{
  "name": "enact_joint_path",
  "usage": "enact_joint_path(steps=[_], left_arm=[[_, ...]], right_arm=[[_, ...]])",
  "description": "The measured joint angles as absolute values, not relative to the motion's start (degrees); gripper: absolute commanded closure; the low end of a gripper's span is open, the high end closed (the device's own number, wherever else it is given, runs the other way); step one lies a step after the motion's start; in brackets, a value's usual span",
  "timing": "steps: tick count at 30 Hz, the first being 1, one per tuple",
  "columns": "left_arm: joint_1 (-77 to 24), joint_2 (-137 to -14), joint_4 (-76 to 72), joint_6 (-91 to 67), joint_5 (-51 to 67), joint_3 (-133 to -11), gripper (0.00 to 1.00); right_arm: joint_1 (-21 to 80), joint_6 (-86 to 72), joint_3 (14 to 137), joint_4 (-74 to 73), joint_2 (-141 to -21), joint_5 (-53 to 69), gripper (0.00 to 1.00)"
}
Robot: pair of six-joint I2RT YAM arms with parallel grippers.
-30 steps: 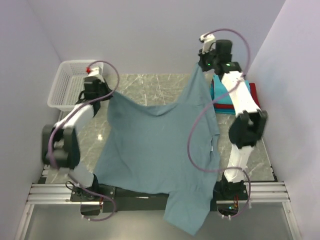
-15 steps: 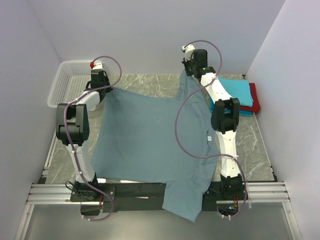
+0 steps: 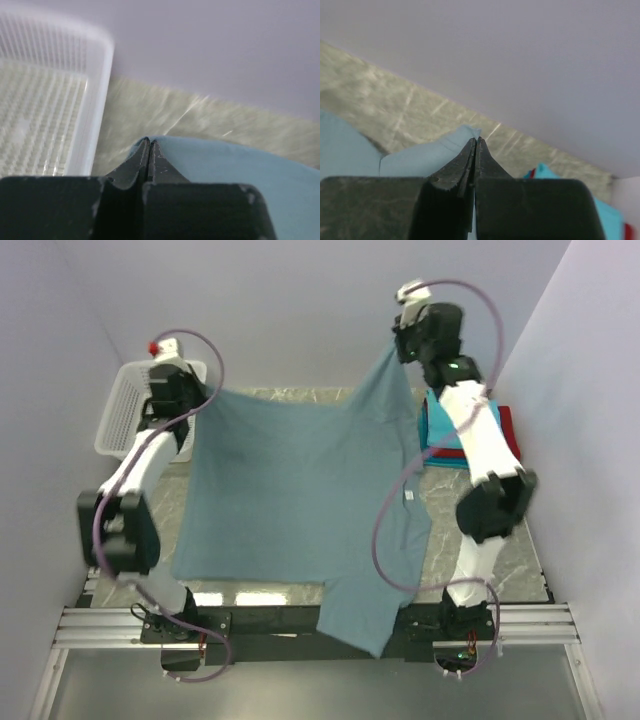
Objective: Fold and stack the t-shirts
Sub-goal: Flatten the tshirt out
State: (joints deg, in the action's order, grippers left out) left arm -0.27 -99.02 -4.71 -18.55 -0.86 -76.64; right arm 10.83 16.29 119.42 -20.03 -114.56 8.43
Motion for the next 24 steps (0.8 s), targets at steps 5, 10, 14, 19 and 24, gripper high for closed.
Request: enact_joint_path(steps=[5, 10, 14, 19, 24], left_arm=[[-0.4, -76.3, -5.2, -20.9, 2.0, -73.2, 1.0], [-0.5, -51.2, -5.2, -23.9, 4.6, -71.5, 1.0], [-0.5, -37.1, -4.1, -25.8, 5.4, -74.0, 0.99], [-0.6, -31.7, -2.6, -28.3, 7.0, -82.1, 0.99], [-0.6, -31.7, 0.5, -30.1, 9.2, -85.9, 0.99]], right_arm=[[13.2, 19.2, 116.9, -23.0, -91.9, 9.0, 1.0], [18.1, 21.9, 119.0, -25.5, -70.0, 8.5, 1.0], [11.6, 20.6, 126.3, -27.8, -59.8, 8.1, 1.0], [6.4, 18.9, 131.5, -28.0, -52.8, 10.2, 1.0], [3.9, 18.2, 132.3, -29.2, -52.9, 10.6, 1.0]])
